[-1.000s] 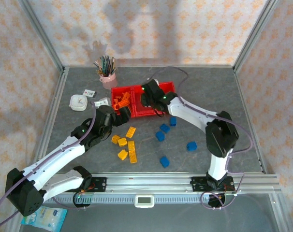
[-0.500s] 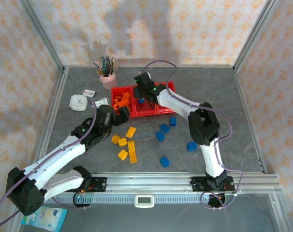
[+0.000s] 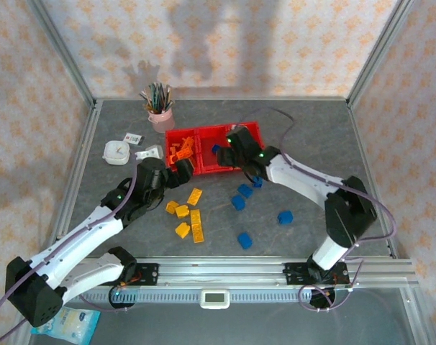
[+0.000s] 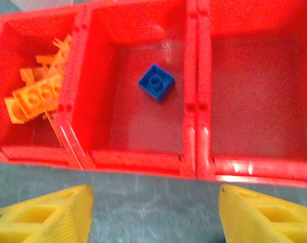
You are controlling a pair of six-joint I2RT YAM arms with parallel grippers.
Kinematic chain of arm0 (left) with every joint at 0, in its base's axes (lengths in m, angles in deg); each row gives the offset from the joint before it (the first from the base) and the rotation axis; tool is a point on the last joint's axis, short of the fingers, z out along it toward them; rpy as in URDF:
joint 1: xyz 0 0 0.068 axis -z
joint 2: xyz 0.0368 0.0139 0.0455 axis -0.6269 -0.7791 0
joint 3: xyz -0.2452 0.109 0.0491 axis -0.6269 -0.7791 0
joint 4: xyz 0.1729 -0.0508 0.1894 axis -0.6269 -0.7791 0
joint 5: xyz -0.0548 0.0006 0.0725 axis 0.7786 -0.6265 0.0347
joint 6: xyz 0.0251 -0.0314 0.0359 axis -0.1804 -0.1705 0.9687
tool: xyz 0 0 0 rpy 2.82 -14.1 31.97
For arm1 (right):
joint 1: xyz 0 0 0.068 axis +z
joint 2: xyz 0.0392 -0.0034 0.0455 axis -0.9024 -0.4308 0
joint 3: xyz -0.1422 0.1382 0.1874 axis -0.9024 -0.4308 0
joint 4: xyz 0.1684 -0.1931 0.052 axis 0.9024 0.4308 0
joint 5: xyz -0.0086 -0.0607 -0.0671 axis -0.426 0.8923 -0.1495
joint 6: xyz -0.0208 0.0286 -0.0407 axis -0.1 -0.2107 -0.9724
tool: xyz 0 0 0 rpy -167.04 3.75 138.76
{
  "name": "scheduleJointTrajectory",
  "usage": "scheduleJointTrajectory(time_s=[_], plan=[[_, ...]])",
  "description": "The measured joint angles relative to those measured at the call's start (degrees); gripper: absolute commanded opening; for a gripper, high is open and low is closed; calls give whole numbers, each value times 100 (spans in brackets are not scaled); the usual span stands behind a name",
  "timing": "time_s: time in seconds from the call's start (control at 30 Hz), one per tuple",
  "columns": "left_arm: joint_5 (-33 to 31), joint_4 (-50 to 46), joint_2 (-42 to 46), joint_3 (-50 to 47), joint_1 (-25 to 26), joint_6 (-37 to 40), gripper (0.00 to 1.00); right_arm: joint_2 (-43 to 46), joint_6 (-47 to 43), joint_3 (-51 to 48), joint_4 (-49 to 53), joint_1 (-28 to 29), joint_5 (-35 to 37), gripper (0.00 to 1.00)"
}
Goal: Sort the legos into containers by color
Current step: Pick up the lego from the bottom-center of the table.
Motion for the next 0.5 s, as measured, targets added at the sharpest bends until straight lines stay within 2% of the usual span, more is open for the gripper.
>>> scheduleJointTrajectory(time_s=[0.27,0.5], plan=[[15,125,9,-310,562,-243,99,1025,341,-1460,-48,271,87,74],[-46,431,-4,-566,929,-527,99,1169,658,-2205,-164,638,129,76]])
